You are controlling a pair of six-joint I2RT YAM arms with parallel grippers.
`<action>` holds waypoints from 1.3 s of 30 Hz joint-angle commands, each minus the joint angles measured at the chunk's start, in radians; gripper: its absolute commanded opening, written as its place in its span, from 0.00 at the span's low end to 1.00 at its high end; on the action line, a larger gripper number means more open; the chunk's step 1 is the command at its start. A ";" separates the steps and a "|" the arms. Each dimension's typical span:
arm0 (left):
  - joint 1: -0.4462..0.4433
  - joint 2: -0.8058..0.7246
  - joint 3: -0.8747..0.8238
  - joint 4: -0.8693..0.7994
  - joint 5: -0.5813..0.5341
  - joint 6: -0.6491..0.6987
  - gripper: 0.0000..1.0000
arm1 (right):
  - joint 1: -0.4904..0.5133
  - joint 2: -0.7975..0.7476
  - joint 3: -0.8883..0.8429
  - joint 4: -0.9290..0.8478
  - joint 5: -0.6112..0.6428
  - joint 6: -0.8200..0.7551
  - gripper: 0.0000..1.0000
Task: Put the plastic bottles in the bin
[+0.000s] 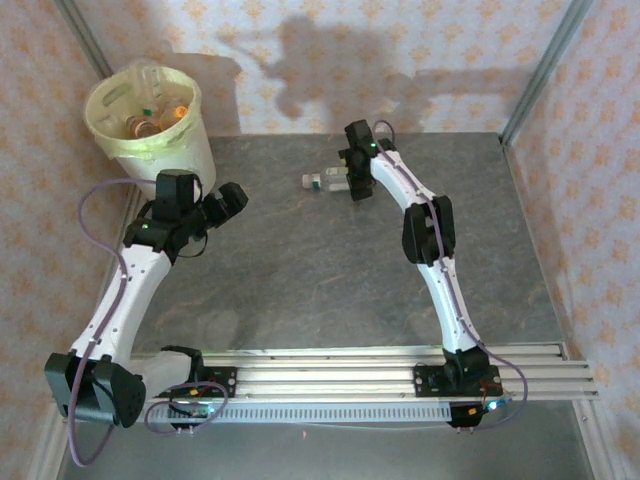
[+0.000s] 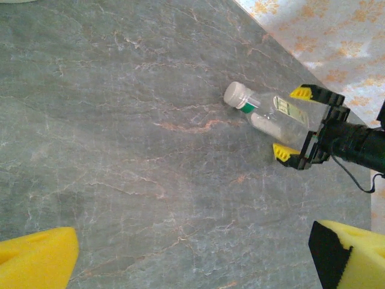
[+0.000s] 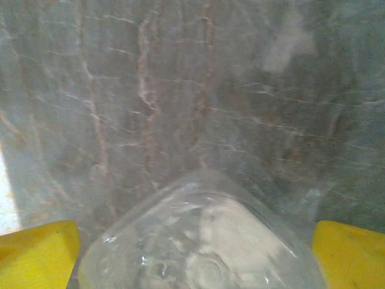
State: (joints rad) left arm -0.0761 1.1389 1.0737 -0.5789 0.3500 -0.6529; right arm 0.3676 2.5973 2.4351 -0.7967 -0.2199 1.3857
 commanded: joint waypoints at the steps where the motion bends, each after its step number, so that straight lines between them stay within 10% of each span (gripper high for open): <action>1: 0.006 -0.021 -0.016 -0.020 -0.034 0.020 1.00 | -0.012 0.063 0.022 -0.013 -0.053 0.064 0.99; 18: 0.006 -0.021 -0.043 -0.015 -0.037 0.028 1.00 | -0.015 -0.095 -0.158 0.058 -0.023 -0.012 0.75; 33: -0.043 -0.028 -0.091 0.103 0.038 0.075 1.00 | 0.021 -0.511 -0.734 0.354 0.071 -0.321 0.57; 39: -0.131 0.049 -0.053 0.124 0.043 0.147 1.00 | 0.045 -0.734 -1.112 0.721 0.058 -0.421 0.51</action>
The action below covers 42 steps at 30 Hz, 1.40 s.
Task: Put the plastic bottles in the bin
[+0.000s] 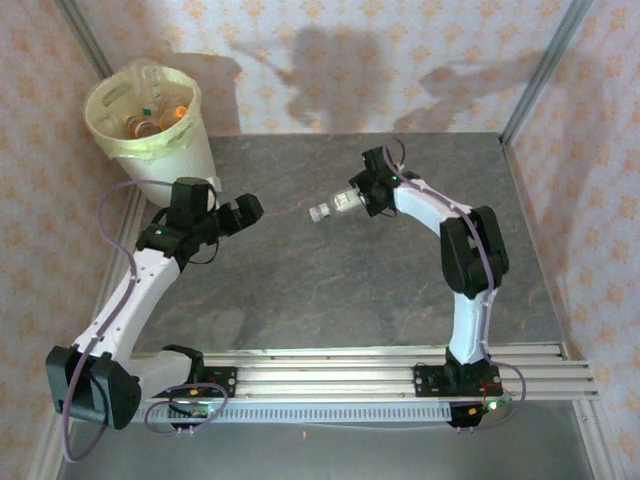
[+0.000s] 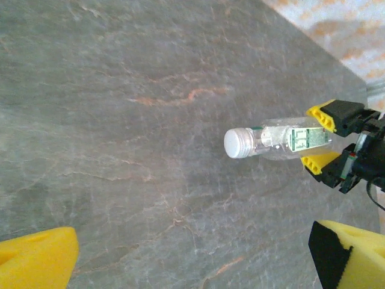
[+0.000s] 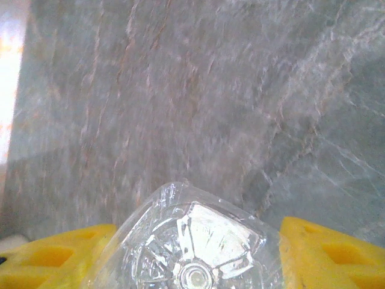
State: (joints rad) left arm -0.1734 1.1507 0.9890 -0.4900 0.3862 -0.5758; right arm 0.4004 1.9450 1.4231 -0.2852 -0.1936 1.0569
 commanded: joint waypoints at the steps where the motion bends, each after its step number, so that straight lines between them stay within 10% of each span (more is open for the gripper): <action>1: -0.051 0.050 0.035 0.048 0.002 0.088 1.00 | 0.017 -0.108 -0.140 0.245 0.034 -0.112 0.50; 27: -0.145 0.315 0.299 0.083 0.569 0.462 1.00 | 0.195 -0.453 -0.177 0.331 -0.268 -0.499 0.51; 33: -0.144 0.311 0.285 0.080 0.646 0.511 0.87 | 0.198 -0.446 -0.159 0.340 -0.301 -0.475 0.51; 37: -0.143 0.314 0.301 0.037 0.646 0.537 0.60 | 0.198 -0.429 -0.146 0.362 -0.324 -0.439 0.52; 42: -0.144 0.317 0.303 0.060 0.559 0.494 0.60 | 0.198 -0.413 -0.120 0.362 -0.341 -0.424 0.56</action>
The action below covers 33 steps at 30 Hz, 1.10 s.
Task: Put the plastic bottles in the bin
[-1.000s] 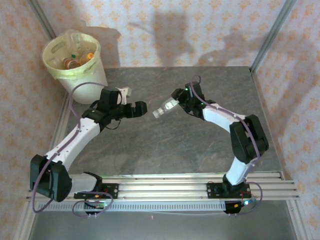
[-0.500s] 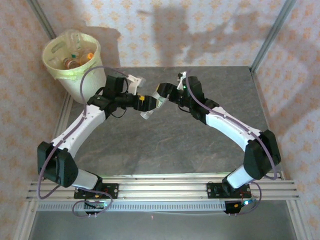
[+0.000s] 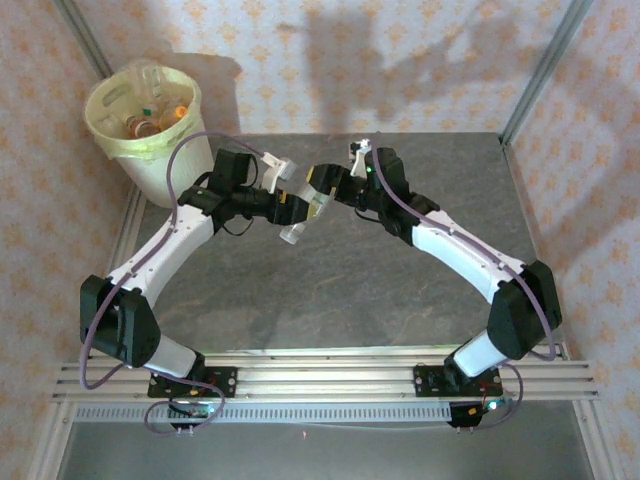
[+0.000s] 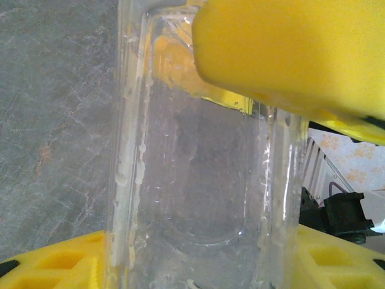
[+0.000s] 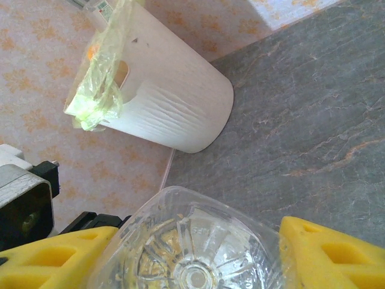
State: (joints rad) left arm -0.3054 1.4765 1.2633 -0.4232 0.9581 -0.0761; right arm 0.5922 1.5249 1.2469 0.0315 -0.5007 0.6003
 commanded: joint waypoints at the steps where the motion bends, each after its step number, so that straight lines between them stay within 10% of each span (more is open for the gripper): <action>1: -0.012 -0.007 0.031 -0.001 -0.038 -0.020 0.60 | 0.006 0.004 0.060 0.046 -0.031 0.034 0.58; 3: -0.011 -0.007 0.034 0.018 -0.081 -0.048 0.58 | 0.007 -0.005 0.061 0.045 -0.016 0.038 0.68; 5: -0.012 -0.011 0.031 0.038 -0.141 -0.078 0.57 | 0.006 -0.022 0.058 0.038 0.037 0.048 0.99; 19: 0.028 -0.015 0.277 -0.086 -1.140 -0.279 0.56 | 0.006 -0.181 -0.066 0.019 0.524 0.072 0.99; 33: 0.245 0.194 0.628 -0.061 -1.369 -0.347 0.56 | 0.006 -0.231 -0.080 -0.066 0.616 0.004 0.99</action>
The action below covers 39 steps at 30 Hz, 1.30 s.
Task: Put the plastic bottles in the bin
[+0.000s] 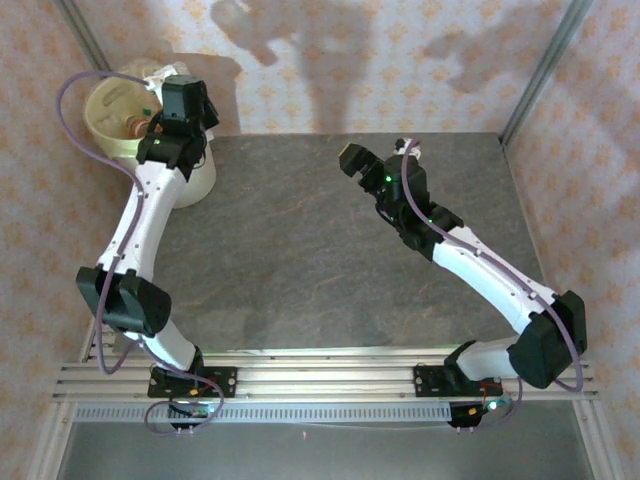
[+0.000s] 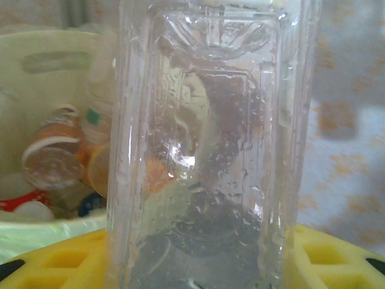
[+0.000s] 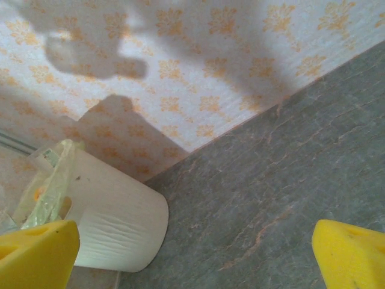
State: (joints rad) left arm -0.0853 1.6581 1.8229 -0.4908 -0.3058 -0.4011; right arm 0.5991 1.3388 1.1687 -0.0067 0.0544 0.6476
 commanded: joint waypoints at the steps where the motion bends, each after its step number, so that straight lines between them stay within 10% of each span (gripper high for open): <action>1: 0.037 0.025 0.088 0.010 -0.131 -0.022 0.56 | -0.001 -0.054 -0.004 -0.035 0.072 -0.058 0.99; 20: 0.191 0.324 0.509 -0.166 -0.358 -0.127 0.61 | -0.001 -0.110 0.022 -0.110 0.062 -0.076 0.99; 27: 0.199 0.418 0.675 -0.268 -0.379 -0.160 0.87 | -0.001 -0.113 0.048 -0.129 0.064 -0.076 0.99; 39: 0.192 0.260 0.489 -0.230 -0.105 -0.193 1.00 | -0.001 -0.140 0.000 -0.107 0.164 -0.126 0.99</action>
State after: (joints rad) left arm 0.1177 2.0384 2.3974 -0.7448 -0.5022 -0.5797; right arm 0.5991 1.2285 1.1778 -0.1204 0.1520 0.5617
